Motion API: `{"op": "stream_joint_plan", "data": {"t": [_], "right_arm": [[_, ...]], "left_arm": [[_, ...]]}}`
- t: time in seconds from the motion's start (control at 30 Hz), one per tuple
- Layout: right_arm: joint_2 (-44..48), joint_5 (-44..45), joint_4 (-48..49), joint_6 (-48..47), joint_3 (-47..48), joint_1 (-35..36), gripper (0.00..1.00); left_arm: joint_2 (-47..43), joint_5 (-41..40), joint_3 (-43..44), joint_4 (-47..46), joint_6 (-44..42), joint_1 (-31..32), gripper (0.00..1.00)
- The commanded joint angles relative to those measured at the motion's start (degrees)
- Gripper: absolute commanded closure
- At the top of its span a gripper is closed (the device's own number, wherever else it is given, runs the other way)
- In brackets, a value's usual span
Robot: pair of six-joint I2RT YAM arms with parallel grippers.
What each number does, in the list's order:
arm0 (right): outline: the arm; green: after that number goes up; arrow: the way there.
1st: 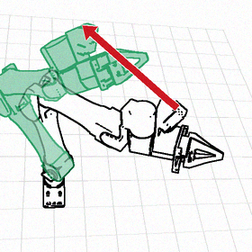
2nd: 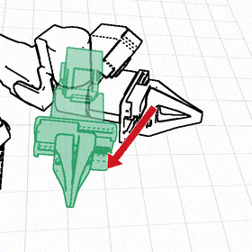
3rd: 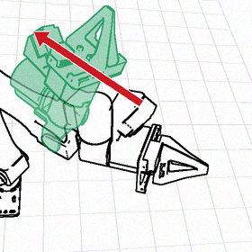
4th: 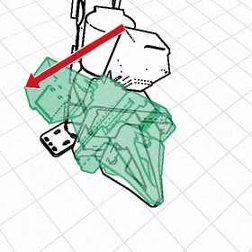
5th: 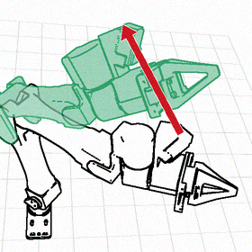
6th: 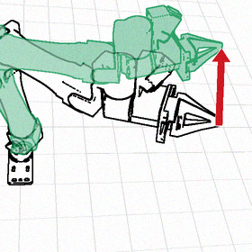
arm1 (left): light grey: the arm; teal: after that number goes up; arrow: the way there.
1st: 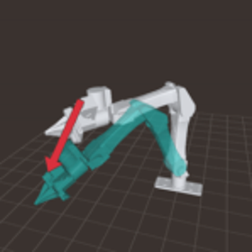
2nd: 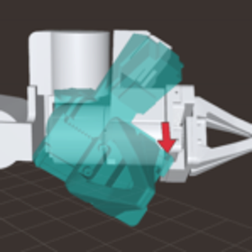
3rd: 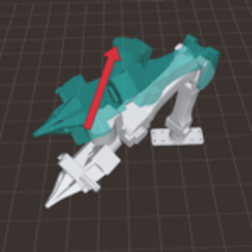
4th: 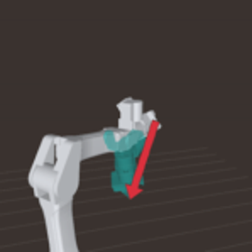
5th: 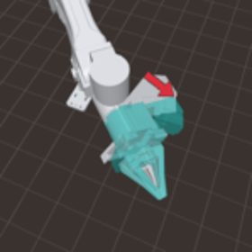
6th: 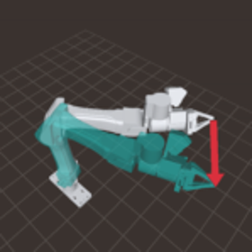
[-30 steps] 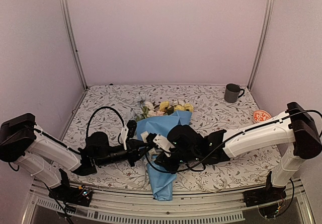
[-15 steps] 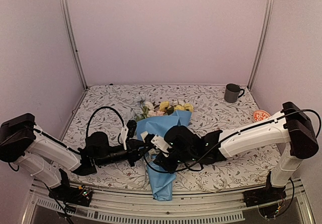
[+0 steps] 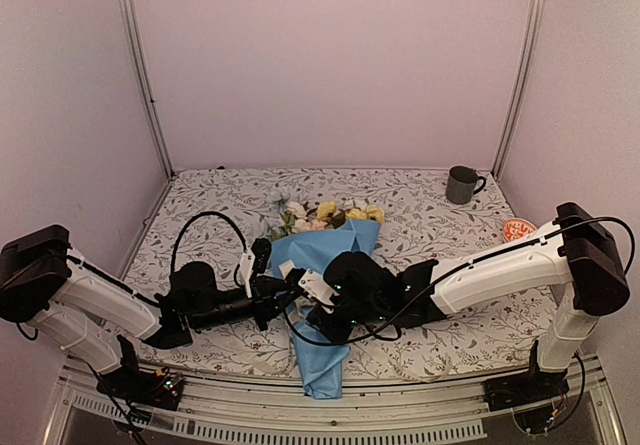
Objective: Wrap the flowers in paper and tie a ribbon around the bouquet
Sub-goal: Cross the half-tied ribbon over the folded bouquet.
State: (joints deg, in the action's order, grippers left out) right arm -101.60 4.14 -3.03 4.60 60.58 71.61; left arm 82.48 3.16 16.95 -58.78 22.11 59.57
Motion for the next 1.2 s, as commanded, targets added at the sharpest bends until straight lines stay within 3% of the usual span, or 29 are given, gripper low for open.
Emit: {"op": "stream_joint_plan", "data": {"t": [0.0,0.67,1.0,1.07,1.17], "right_arm": [[2.53,1.08,-0.56,0.89,0.30,0.04,1.00],[15.09,-2.61,-5.03,15.77,-12.30,-6.08,1.00],[14.15,-8.55,-2.98,15.89,-12.33,-6.93,1.00],[13.77,-8.81,-2.52,16.15,-12.19,-6.95,1.00],[13.50,-8.90,-2.06,16.40,-12.22,-6.98,1.00]], "left_arm": [[-0.17,-0.78,-0.39,0.75,-0.60,-0.42,1.00],[-0.85,-0.61,-1.81,0.25,0.46,-0.43,1.00],[-0.78,-2.27,-3.11,-0.02,3.06,-0.44,1.00],[-1.28,-6.45,-3.49,2.03,6.28,-0.43,0.92],[-3.13,-14.65,-4.58,7.62,14.79,-0.12,0.72]]}}
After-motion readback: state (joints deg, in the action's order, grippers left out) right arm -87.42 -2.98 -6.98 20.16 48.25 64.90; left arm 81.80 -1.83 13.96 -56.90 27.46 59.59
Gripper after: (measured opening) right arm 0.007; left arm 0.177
